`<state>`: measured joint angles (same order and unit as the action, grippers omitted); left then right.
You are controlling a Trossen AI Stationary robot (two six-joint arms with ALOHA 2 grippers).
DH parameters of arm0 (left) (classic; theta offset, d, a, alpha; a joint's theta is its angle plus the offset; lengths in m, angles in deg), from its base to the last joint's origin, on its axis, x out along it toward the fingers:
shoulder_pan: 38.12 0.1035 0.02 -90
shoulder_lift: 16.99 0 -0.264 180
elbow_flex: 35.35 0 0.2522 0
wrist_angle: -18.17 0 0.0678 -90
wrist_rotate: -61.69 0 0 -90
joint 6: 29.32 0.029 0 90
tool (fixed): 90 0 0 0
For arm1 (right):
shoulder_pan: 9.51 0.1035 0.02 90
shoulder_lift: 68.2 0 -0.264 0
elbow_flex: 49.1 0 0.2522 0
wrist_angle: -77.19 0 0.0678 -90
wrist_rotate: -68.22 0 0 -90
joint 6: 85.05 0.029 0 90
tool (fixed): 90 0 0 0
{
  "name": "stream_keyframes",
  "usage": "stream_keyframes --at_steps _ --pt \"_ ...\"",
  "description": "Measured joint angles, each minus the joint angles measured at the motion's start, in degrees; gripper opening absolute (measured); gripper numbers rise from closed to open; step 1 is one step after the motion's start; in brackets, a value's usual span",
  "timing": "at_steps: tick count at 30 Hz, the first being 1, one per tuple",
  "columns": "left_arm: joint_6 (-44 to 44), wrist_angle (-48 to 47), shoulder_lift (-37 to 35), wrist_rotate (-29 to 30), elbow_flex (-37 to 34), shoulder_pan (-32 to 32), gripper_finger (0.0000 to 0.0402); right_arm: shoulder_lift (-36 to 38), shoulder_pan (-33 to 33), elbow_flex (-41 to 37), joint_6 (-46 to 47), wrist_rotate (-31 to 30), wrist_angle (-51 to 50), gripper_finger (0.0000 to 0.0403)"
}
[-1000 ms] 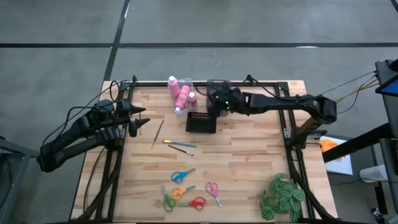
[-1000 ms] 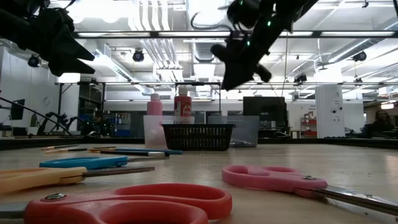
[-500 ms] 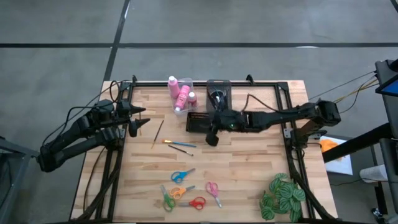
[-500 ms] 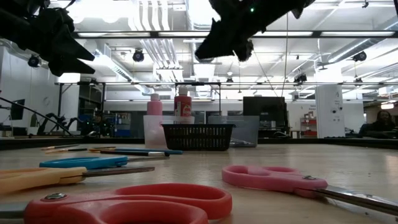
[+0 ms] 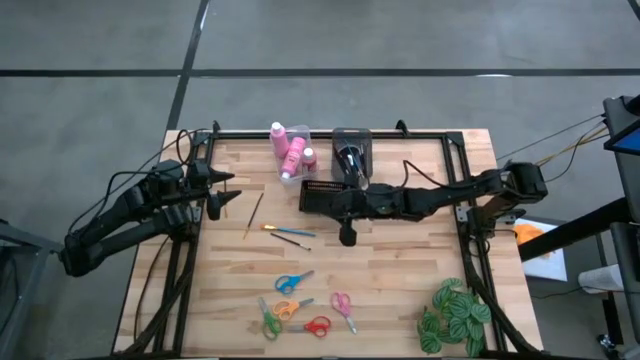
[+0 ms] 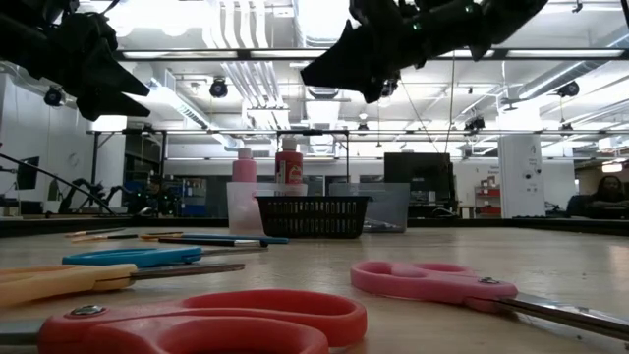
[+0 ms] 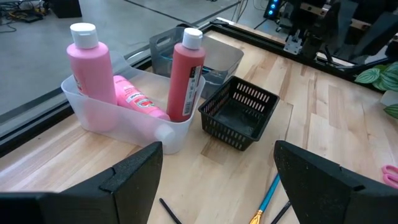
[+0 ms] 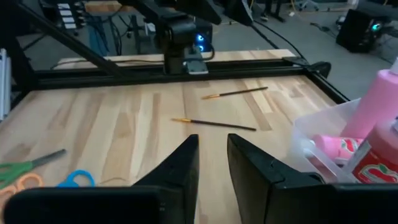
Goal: Pick & Place Paint Supplies
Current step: Put the blue paint brush into the gray bin
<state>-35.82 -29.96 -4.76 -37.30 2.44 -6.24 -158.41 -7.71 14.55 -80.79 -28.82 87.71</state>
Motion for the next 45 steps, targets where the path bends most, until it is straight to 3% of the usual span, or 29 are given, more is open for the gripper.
stream_keyframes --at_steps 7,20,33,45 --pt "0.02 0.00 0.00 -0.01 0.00 -0.01 0.0311 -2.68 0.07 -0.54 -0.18 -0.89 3.06 0.0081" --pt "0.02 -0.05 0.31 0.00 0.02 0.00 0.0311 -19.57 0.15 10.42 2.02 -1.98 3.31 0.0081" --pt "0.02 -0.04 0.28 0.00 0.02 0.00 0.0311 -29.80 1.36 21.81 6.87 -1.27 -6.91 0.0081" --pt "0.01 -0.05 0.35 0.00 0.02 0.00 0.0311 -32.97 1.32 25.22 12.21 -2.16 -12.19 0.0088"
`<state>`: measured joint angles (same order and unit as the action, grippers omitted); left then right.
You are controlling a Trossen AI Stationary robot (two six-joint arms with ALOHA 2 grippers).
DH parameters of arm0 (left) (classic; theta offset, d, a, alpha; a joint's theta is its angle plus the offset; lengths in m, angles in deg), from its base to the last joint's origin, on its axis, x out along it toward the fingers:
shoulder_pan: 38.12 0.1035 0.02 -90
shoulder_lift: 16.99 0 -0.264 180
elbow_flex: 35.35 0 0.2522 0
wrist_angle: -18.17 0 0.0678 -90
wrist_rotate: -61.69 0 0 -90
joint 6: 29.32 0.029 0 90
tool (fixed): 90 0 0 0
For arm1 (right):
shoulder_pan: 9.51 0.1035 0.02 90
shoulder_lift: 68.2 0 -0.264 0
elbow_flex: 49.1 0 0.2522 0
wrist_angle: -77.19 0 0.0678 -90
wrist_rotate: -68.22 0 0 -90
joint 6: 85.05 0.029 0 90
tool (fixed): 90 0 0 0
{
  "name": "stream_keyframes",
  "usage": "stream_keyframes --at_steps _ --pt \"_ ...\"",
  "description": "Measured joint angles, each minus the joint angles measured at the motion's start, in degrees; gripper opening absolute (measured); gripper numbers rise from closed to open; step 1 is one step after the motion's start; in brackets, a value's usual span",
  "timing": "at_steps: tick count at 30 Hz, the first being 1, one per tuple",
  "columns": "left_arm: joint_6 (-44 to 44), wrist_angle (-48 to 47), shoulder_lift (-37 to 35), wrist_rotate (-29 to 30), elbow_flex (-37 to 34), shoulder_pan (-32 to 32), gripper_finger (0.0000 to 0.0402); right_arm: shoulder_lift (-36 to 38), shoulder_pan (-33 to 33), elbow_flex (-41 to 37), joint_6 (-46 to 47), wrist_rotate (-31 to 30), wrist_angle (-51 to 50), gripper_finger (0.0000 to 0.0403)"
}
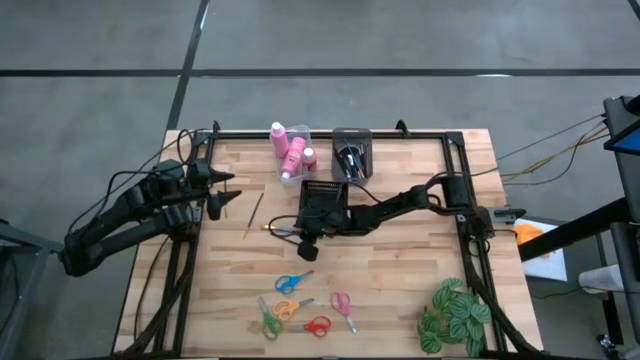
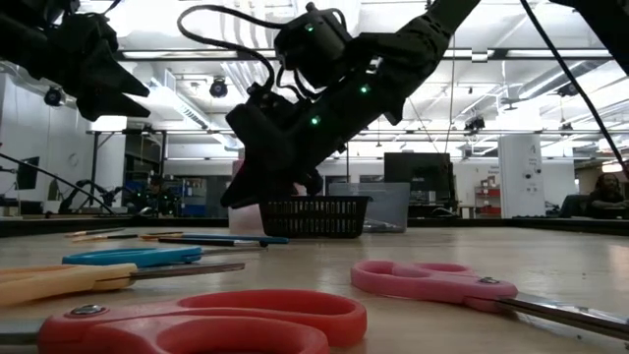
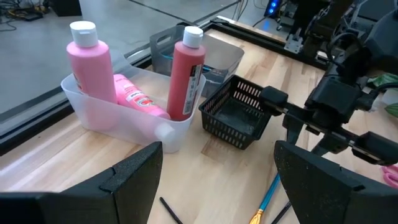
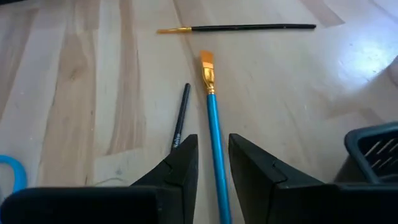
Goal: Pick & Place Paint Supplies
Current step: Put the blue paint brush into the gray bin
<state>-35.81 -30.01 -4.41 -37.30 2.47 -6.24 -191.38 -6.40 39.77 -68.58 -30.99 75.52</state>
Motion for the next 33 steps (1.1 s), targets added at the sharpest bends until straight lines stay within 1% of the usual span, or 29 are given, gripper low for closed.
stream_keyframes --at_steps 6,16,24,27,31,33 --pt "0.01 -0.04 0.00 0.00 0.00 0.00 0.0311 -0.56 0.02 0.13 -5.93 -2.10 -3.32 0.0102" --pt "0.01 -0.06 0.00 0.00 0.00 0.00 0.0311 -0.56 0.09 0.17 -6.28 -2.36 -7.13 0.0102" --pt "0.01 -0.06 0.00 0.00 0.00 0.00 0.0311 0.12 0.51 2.24 -9.40 -2.49 -7.22 0.0102" --pt "-0.01 -0.06 0.00 0.00 0.00 0.00 0.0311 0.12 0.97 3.11 -8.26 -2.50 -7.65 0.0102" --pt "-0.01 -0.06 0.00 0.00 0.00 0.00 0.0311 0.12 2.05 3.54 -2.05 -3.42 -9.57 0.0102" --pt "0.00 -0.06 0.00 0.00 0.00 0.00 0.0311 0.12 2.82 3.54 0.91 -5.01 -10.61 0.0102"
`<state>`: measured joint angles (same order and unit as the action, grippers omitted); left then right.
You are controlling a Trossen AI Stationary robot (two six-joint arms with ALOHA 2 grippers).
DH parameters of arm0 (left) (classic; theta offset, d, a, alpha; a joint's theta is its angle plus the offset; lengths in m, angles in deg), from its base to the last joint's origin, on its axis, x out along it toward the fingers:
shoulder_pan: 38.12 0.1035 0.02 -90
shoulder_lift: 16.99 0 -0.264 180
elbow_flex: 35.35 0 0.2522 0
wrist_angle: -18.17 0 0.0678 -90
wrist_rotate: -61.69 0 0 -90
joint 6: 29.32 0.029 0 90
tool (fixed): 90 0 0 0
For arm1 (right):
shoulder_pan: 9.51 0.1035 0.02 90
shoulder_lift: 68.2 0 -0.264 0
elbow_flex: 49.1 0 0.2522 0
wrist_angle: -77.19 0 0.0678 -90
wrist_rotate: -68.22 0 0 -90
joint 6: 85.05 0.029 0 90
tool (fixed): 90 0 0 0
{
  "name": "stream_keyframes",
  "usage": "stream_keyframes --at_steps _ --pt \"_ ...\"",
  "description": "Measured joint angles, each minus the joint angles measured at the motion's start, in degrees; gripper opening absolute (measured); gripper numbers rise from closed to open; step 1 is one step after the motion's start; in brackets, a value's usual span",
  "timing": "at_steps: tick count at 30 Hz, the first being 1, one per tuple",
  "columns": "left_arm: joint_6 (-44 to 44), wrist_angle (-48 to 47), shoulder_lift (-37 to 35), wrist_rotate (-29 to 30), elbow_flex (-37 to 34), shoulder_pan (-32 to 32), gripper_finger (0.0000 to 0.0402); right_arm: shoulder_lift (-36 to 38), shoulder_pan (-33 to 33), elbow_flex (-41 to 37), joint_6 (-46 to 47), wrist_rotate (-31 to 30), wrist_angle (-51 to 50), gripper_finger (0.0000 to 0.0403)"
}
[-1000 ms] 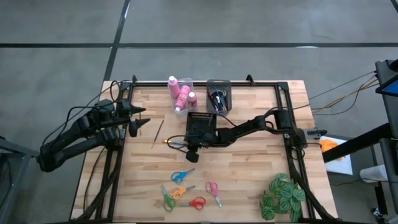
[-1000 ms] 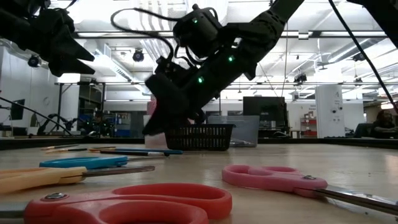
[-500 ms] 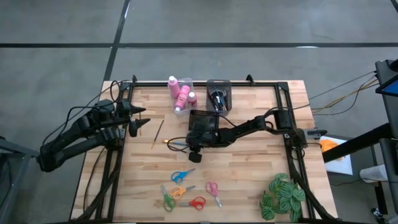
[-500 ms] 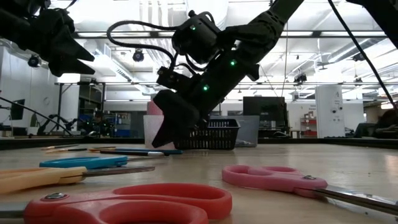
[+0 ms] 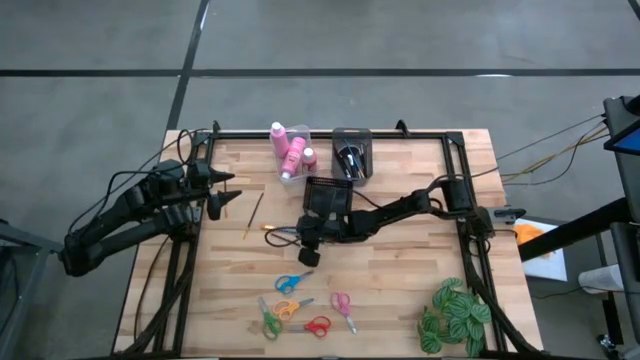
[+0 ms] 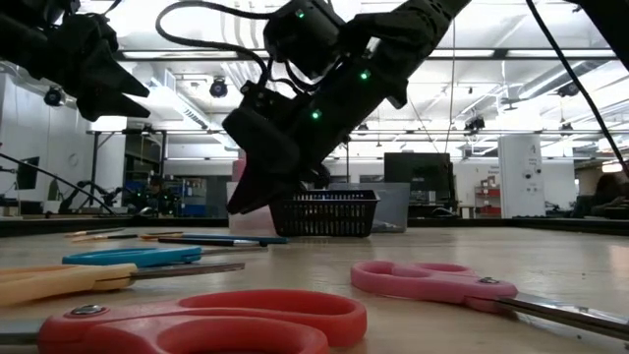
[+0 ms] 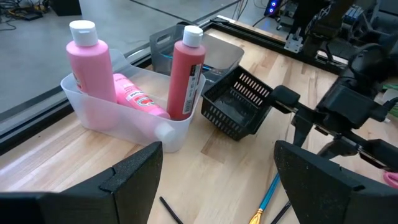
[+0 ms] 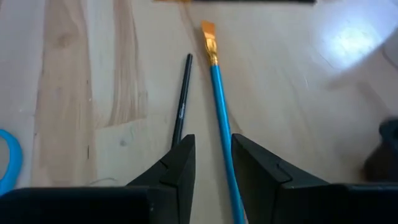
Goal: Pick & Place Paint Supplies
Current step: Put the blue paint brush into the gray bin
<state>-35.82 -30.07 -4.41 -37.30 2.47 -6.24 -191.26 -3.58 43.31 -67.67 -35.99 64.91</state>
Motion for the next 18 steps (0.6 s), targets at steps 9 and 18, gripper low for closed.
stream_keyframes --at_steps 9,18 --pt "0.00 0.00 0.00 0.00 0.00 0.00 0.0311 -0.28 0.72 -0.24 3.89 -4.27 -1.15 0.0102" --pt "0.00 0.02 0.00 -0.01 0.00 0.00 0.0311 -1.60 0.08 -0.40 4.40 -3.93 -0.75 0.0102"
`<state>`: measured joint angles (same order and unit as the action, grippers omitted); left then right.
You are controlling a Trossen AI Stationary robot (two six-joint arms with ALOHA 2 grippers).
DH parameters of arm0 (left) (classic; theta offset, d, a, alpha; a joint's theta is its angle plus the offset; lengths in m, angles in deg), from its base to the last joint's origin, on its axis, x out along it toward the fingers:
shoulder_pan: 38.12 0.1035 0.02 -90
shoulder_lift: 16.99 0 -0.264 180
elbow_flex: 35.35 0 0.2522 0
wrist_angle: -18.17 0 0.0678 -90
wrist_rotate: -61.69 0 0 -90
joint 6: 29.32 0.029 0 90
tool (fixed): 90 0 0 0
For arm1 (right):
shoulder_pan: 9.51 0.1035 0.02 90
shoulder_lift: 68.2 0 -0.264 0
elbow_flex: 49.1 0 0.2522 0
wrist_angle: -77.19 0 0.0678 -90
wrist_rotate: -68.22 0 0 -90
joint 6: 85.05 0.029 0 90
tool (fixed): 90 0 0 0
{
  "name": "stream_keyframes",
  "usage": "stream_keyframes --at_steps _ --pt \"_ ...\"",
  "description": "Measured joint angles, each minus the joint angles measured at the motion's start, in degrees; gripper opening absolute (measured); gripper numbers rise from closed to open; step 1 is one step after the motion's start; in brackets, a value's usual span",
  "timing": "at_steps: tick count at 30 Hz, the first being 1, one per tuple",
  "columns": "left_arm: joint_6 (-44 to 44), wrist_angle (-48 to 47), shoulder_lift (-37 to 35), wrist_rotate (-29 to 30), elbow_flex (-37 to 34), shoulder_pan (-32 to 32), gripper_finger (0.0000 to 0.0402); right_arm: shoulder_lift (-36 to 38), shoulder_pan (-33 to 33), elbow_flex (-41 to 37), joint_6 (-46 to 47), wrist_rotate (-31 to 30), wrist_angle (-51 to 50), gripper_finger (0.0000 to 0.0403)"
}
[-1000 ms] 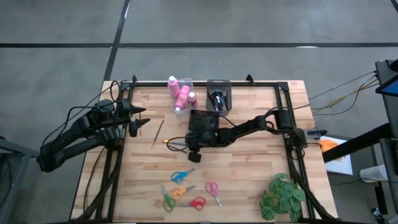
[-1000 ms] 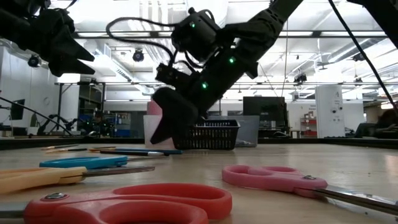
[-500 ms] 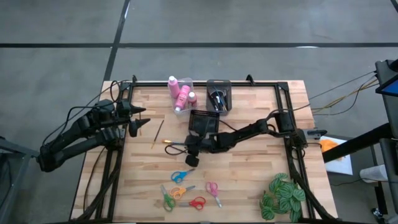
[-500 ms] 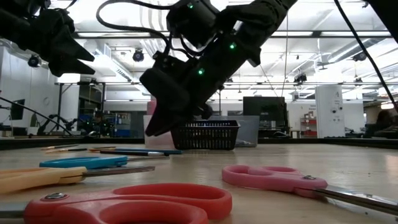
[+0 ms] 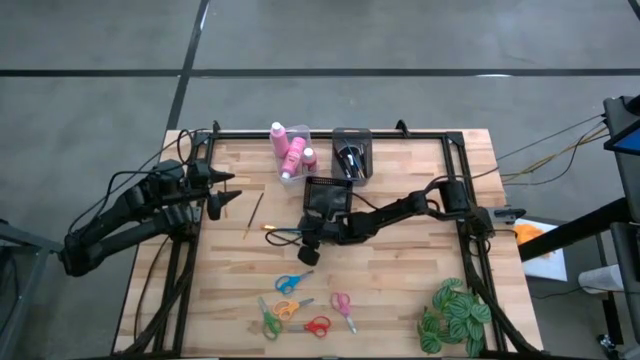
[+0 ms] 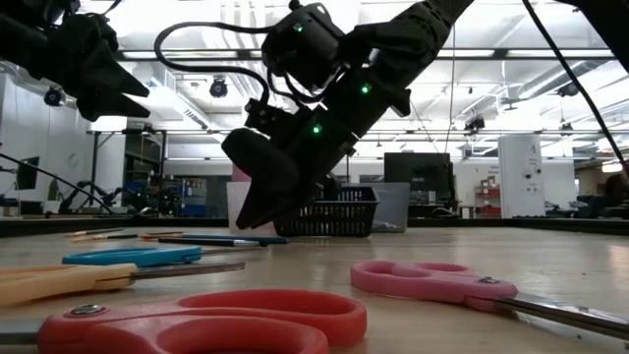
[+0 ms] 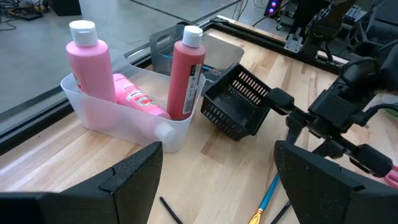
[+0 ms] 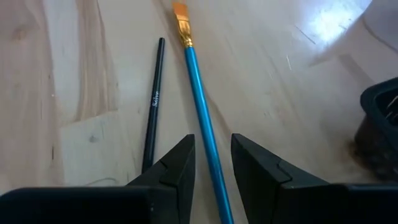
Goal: Pick & Place Paint Supplies
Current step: Put the blue paint brush into the gray bin
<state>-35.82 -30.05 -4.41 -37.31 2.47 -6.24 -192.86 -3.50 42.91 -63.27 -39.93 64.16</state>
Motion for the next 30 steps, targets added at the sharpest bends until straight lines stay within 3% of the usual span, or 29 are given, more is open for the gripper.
stream_keyframes --at_steps 30 --pt "0.00 -0.02 0.00 0.01 0.00 0.00 0.0311 0.00 -0.86 -1.96 -1.80 5.60 -0.58 0.0089"
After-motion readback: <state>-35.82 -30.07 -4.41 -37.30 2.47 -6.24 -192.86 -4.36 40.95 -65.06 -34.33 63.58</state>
